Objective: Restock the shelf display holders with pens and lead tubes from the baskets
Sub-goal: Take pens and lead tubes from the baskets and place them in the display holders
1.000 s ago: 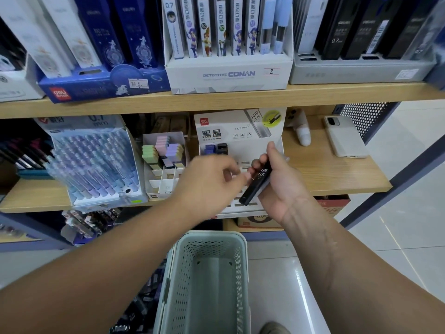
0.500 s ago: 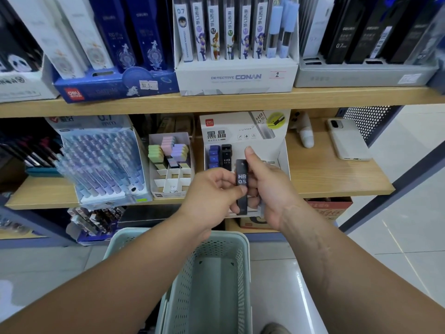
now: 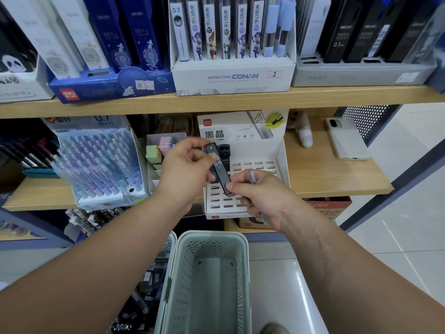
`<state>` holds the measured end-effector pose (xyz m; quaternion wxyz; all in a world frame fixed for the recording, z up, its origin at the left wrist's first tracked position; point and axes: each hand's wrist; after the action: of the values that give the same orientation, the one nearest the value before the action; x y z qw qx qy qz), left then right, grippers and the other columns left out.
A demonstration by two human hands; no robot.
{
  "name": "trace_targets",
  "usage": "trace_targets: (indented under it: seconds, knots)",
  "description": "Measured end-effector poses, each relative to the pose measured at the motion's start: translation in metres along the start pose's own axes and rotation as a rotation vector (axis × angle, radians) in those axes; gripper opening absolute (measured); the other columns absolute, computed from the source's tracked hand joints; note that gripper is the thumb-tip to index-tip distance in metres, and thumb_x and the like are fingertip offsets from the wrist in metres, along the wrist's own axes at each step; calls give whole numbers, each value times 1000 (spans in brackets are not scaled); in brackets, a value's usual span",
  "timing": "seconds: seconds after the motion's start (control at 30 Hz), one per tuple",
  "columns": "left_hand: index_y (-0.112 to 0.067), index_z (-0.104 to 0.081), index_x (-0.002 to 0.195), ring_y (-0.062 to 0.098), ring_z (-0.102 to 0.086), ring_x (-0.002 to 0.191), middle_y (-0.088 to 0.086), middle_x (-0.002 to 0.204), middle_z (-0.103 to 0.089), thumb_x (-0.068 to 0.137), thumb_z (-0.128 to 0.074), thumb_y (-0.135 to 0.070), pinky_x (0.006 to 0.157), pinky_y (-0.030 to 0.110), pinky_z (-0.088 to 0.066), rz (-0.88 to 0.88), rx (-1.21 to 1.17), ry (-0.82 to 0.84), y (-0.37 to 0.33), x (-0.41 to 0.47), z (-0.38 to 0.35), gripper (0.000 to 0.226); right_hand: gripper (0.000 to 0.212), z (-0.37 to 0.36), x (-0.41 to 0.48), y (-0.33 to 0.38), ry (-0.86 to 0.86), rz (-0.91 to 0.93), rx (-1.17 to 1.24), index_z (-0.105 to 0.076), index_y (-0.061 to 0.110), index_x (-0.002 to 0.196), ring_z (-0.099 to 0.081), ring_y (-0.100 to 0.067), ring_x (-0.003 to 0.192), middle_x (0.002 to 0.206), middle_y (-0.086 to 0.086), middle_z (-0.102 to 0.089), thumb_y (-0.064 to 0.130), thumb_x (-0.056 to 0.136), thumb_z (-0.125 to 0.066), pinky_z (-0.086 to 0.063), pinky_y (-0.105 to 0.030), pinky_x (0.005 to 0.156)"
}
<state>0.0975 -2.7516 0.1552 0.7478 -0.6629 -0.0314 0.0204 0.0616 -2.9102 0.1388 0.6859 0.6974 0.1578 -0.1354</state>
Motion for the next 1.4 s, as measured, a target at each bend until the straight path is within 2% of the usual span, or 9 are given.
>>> trace_targets:
  seconds: [0.13, 0.23, 0.43, 0.7, 0.9, 1.1, 1.23, 1.3, 1.4]
  knots:
    - [-16, -67, 89, 9, -58, 43, 2, 67, -66, 82, -77, 2, 41, 17, -43, -19, 83, 32, -8, 14, 2, 21, 5, 7, 5, -4, -165, -68, 20, -73, 18, 90, -42, -11, 53, 79, -3, -73, 18, 87, -76, -27, -21, 44]
    - [-23, -67, 80, 6, -61, 55, -4, 73, -70, 79, -83, -8, 52, 21, -50, -143, 323, 51, -11, 24, 3, 22, 9, 16, 9, -6, -262, -111, 105, -71, 15, 92, -42, -11, 53, 83, -4, -70, 23, 91, -73, -28, -21, 41]
    - [-35, -64, 74, 2, -63, 72, -14, 78, -68, 79, -83, -17, 59, 18, -47, -340, 719, 120, -12, 37, 9, 27, 16, 19, 12, -7, -290, -141, 142, -69, 15, 96, -42, -11, 52, 79, -3, -68, 29, 90, -74, -29, -19, 39]
    - [-31, -70, 77, 0, -60, 72, -19, 75, -64, 80, -83, -23, 59, 17, -42, -378, 816, 134, -7, 44, 6, 15, 11, 18, 12, -2, -301, -160, 184, -67, 17, 93, -41, -10, 51, 79, -1, -67, 27, 91, -71, -27, -20, 38]
    - [-16, -80, 88, 11, -62, 87, -10, 89, -67, 81, -82, -18, 80, 26, -51, -478, 856, 113, -4, 39, 5, 8, 11, 19, 12, -1, -314, -169, 213, -69, 16, 95, -42, -12, 53, 78, -2, -67, 26, 90, -68, -28, -20, 38]
    - [-19, -81, 102, 20, -63, 97, 0, 106, -67, 95, -67, -29, 74, 41, -55, -568, 1040, 231, -8, 29, -2, 19, 38, 17, 8, 6, -255, -78, 504, -72, 12, 91, -54, -13, 53, 62, -1, -61, 36, 104, -46, -48, -26, 55]
    - [-16, -79, 101, 22, -64, 92, 3, 102, -67, 95, -65, -27, 70, 40, -54, -687, 965, 122, -13, 13, -1, 19, 56, 15, 6, 9, -255, 21, 486, -79, 22, 79, -59, -15, 64, 60, 4, -63, 50, 105, -38, -49, -32, 67]
    - [-18, -76, 83, 16, -61, 76, -3, 80, -65, 95, -64, -31, 66, 34, -49, -598, 830, 95, -13, 1, -3, 22, 57, 13, 5, 12, -247, 65, 506, -79, 24, 82, -55, -15, 63, 59, 4, -63, 53, 105, -36, -46, -28, 60]
    - [-20, -73, 68, 9, -51, 51, -5, 59, -63, 92, -67, -40, 52, 26, -43, -143, 461, 210, -7, -19, -11, 32, 56, 11, 4, 14, -223, 133, 532, -78, 25, 89, -48, -14, 58, 62, 3, -59, 56, 105, -34, -42, -28, 56]
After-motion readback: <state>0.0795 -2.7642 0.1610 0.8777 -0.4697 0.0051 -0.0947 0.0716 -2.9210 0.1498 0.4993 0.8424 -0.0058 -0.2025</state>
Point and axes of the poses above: each hand's wrist, its own x-axis towards the middle knuckle, its own z-axis out of the back of the hand, y = z × x
